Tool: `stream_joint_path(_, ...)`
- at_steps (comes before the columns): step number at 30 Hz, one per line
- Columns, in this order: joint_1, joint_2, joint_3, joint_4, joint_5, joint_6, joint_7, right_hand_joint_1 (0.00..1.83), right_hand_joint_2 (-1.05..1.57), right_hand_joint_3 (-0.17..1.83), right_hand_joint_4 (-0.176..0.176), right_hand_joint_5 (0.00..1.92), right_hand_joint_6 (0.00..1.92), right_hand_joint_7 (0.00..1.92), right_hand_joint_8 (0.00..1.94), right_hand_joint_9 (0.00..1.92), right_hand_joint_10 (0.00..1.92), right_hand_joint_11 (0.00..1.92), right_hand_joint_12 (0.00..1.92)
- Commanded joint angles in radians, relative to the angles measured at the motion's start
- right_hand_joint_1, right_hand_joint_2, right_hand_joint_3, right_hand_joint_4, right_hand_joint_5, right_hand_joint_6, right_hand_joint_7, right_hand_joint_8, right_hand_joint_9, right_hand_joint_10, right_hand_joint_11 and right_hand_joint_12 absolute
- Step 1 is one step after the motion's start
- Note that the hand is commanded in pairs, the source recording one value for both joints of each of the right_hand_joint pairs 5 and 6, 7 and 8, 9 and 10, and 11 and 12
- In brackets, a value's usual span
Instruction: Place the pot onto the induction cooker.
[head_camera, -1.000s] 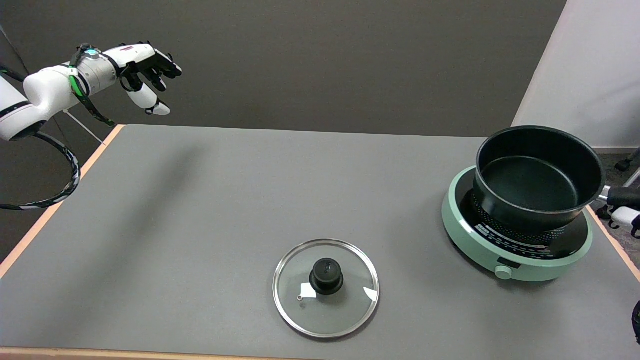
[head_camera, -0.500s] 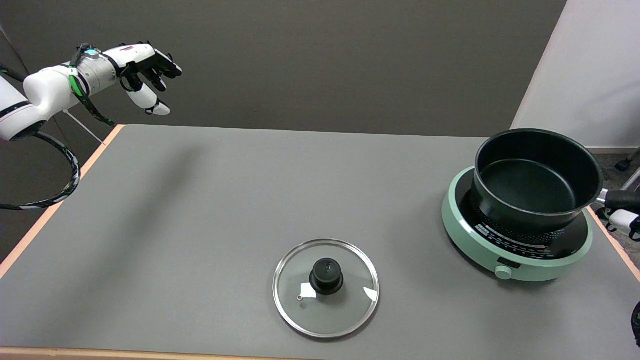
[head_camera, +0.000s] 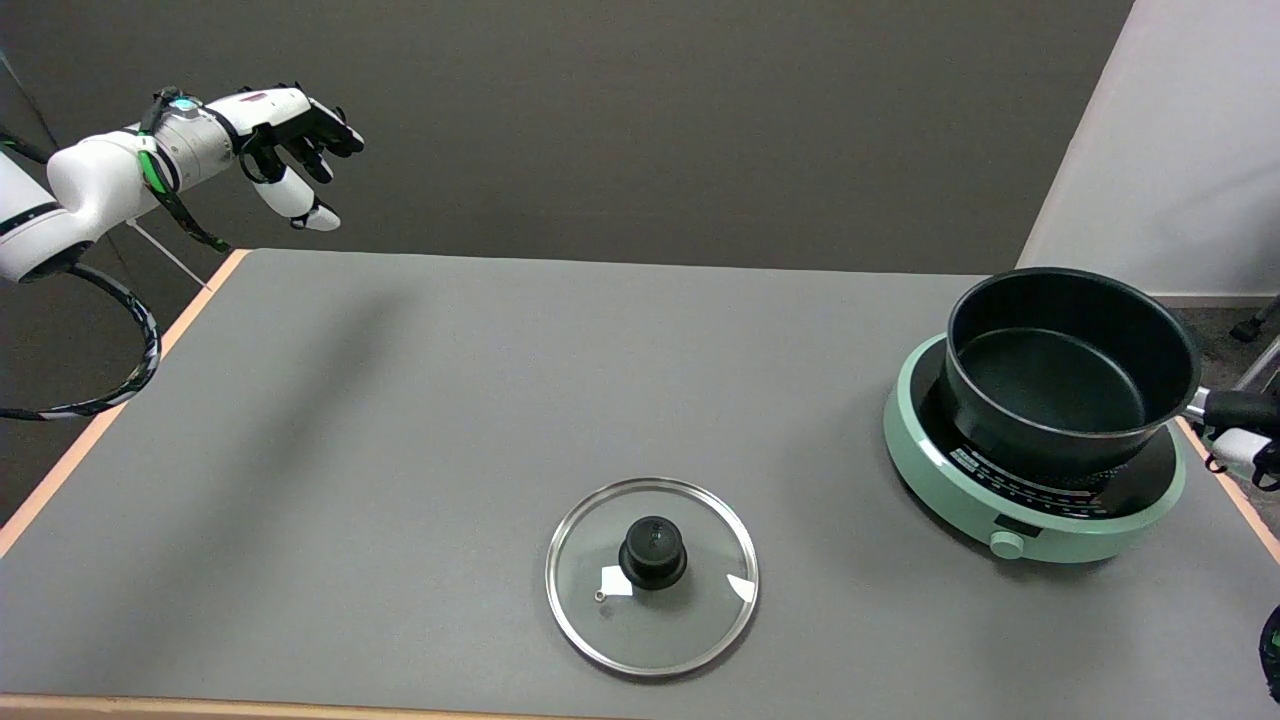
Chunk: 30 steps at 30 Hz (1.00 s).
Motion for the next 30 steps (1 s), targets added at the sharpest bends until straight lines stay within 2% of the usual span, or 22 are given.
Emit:
stream_joint_path(1, 0.000, 0.003, -0.013, 0.000, 0.024, 0.004, 0.002, 1.01, 0.97, 1.11, -0.105, 1.65, 1.65, 1.65, 1.65, 1.65, 1.65, 1.65, 1.65)
stream_joint_path(30, 0.000, 0.003, -0.038, -0.004, 0.052, -0.003, 0.002, 1.01, 0.98, 1.09, -0.104, 1.66, 1.66, 1.66, 1.66, 1.66, 1.66, 1.66, 1.66)
